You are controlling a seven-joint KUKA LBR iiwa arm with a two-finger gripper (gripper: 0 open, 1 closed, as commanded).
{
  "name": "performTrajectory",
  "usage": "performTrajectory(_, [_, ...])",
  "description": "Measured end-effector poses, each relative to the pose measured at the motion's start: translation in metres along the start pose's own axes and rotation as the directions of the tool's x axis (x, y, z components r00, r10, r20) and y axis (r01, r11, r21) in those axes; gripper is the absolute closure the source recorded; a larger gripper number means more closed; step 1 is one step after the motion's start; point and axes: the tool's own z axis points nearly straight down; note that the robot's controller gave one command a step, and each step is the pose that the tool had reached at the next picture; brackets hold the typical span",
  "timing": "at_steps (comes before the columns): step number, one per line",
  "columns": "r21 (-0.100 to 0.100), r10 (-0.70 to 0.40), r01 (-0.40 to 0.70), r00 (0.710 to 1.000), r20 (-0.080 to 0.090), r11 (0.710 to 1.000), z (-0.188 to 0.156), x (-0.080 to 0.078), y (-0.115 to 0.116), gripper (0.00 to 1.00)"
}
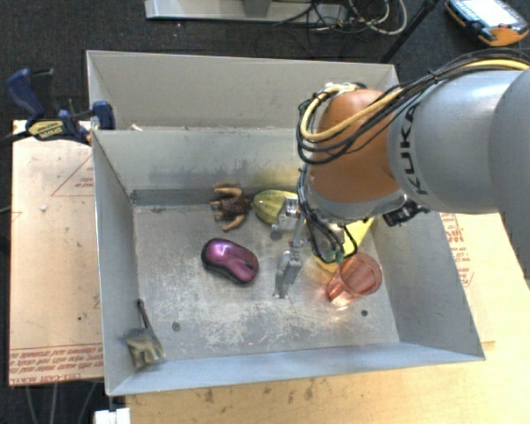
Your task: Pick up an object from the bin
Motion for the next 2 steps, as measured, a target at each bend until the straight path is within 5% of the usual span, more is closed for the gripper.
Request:
performTrajectory(1, [0.0,0.009,-0.009,1.0,-0.001,1.0,0.014,0.003,-0.004,0.0])
performTrajectory(2, [-0.003,-0.192,0.192,0.981,0.005,0.981,0.057,-0.042,0.083,1.0])
